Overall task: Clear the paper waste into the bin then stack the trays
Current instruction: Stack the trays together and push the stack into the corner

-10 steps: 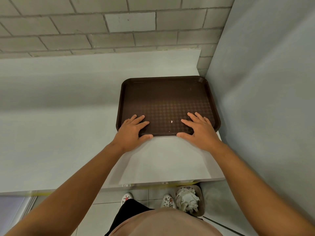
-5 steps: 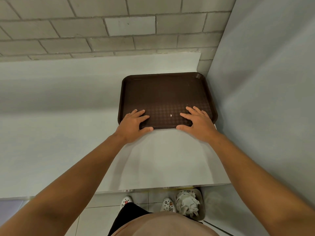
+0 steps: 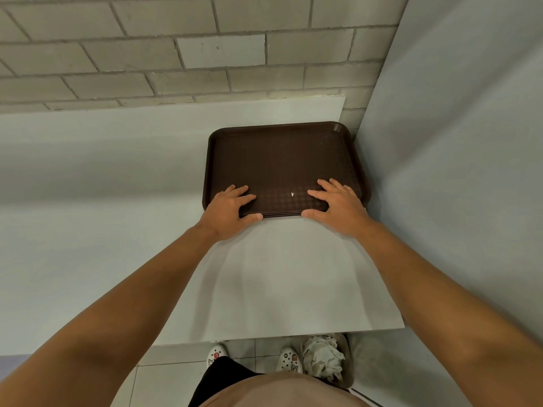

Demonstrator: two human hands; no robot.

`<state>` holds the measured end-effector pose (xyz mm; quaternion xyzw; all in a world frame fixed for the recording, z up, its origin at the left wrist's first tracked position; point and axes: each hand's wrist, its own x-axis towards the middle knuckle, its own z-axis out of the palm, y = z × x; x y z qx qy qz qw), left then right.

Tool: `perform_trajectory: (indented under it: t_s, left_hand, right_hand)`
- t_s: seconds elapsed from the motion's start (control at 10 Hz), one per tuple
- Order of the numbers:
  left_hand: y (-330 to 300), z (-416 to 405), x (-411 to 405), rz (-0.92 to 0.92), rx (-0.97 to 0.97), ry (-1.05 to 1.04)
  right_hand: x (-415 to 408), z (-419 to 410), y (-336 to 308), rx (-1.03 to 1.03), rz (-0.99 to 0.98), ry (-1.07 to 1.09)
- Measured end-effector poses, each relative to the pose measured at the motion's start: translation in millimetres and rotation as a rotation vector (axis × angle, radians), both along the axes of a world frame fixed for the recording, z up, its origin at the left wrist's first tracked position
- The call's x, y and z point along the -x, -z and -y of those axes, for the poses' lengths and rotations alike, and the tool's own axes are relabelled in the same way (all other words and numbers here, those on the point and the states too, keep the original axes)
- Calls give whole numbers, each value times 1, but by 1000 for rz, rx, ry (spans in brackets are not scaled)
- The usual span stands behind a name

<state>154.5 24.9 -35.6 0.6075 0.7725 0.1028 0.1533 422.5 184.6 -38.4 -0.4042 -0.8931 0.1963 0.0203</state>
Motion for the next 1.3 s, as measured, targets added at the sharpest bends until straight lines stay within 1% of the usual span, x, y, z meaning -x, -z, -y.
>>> perform_trajectory:
  t_s: [0.7,1.3]
  left_hand:
    - [1,-24,13,-5,9,6]
    - [0,-26,20,16,13,1]
  right_hand:
    - [12,-24,1,-14,-2,-10]
    - [18,-25,-3,1,1,-7]
